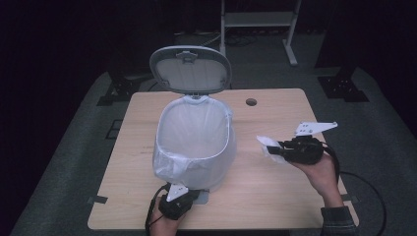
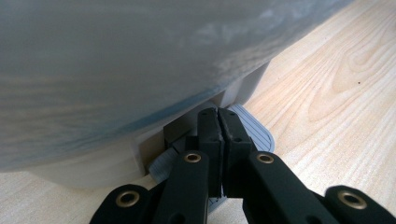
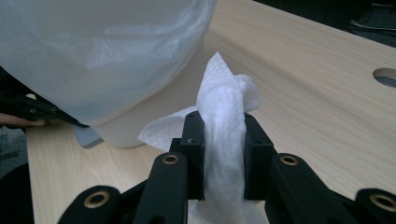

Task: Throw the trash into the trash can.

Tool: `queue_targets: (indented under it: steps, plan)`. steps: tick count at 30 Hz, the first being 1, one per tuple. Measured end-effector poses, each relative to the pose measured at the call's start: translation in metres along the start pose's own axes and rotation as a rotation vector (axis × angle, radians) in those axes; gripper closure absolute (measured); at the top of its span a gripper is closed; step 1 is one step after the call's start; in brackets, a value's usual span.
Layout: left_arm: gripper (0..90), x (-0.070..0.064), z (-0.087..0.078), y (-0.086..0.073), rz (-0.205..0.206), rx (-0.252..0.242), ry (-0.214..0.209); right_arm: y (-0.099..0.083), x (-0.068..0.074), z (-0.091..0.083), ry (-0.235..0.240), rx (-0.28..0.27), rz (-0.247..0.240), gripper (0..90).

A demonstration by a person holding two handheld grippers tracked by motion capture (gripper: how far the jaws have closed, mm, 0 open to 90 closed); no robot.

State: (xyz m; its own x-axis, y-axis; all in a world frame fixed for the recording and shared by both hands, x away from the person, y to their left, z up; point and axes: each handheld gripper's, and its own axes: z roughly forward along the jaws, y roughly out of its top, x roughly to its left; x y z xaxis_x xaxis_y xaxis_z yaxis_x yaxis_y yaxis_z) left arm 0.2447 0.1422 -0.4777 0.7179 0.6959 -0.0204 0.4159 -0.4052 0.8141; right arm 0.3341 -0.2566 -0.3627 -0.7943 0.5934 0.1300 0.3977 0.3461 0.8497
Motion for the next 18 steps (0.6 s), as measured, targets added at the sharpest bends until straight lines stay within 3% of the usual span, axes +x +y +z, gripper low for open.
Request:
queue_targets:
  steps: [18]
  plan:
    - [88.8, 0.000, 0.000, 0.000, -0.004, -0.001, -0.002, 0.036, 0.010, -0.004, 0.029, -0.031, -0.047, 74.3]
